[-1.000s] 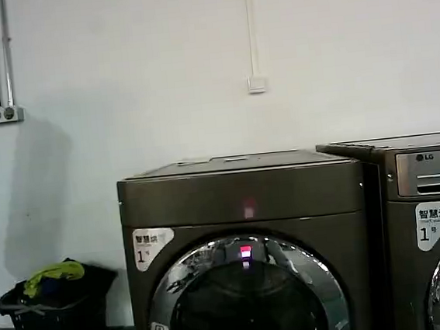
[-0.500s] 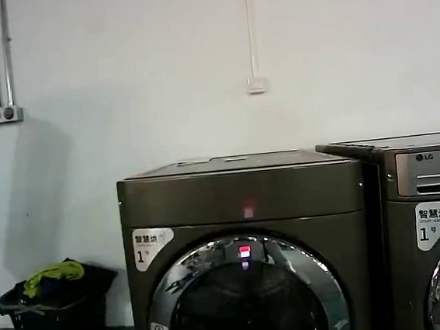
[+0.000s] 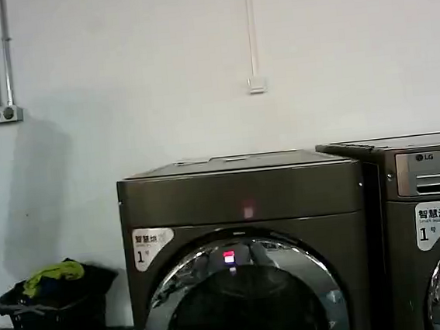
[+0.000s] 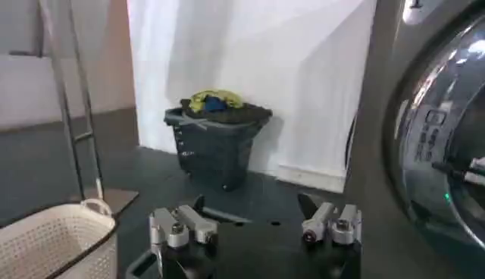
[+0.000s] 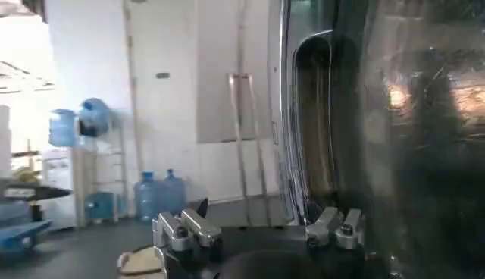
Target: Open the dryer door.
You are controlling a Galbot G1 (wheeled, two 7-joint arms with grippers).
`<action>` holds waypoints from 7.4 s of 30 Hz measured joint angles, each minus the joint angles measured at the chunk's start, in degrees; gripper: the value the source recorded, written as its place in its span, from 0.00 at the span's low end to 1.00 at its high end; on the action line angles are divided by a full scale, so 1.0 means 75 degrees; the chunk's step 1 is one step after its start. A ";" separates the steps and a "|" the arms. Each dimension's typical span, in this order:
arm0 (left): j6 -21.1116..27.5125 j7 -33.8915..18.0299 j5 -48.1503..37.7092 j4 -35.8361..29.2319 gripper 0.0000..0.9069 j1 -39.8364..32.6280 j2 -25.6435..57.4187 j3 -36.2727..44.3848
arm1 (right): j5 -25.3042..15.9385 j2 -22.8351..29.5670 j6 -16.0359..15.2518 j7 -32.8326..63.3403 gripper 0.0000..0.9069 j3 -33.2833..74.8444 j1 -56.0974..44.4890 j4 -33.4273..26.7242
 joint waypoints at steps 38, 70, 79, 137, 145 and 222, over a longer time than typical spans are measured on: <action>-0.3967 0.3519 0.0096 0.4574 1.00 -0.1628 0.3418 0.0773 | 0.0073 -0.1504 -0.0283 -0.0024 1.00 -0.0594 -0.0378 0.1812; -0.7423 0.4602 -0.0238 0.7643 1.00 -0.3499 0.5088 0.3399 | 0.0470 -0.2804 -0.0478 0.0181 1.00 -0.0744 -0.0573 0.3365; -0.8269 0.5034 -0.0663 0.8747 1.00 -0.4435 0.5582 0.4474 | 0.0649 -0.3223 -0.0400 0.0430 1.00 -0.0277 -0.0931 0.3813; -0.8631 0.9186 -0.2918 1.0220 1.00 -0.6984 0.4989 0.7239 | -0.0026 -0.5844 0.0135 0.2042 1.00 0.7767 -0.8229 0.6575; -0.8393 0.9417 -0.3246 0.9918 1.00 -0.6883 0.5061 0.7494 | -0.0789 -0.5337 -0.0154 0.3502 1.00 0.9382 -0.9436 0.6940; -0.8526 0.8619 -0.3608 1.0938 1.00 -0.9445 0.2195 1.2228 | -0.2134 -0.0285 -0.0483 0.5065 1.00 2.1790 -1.2699 0.4994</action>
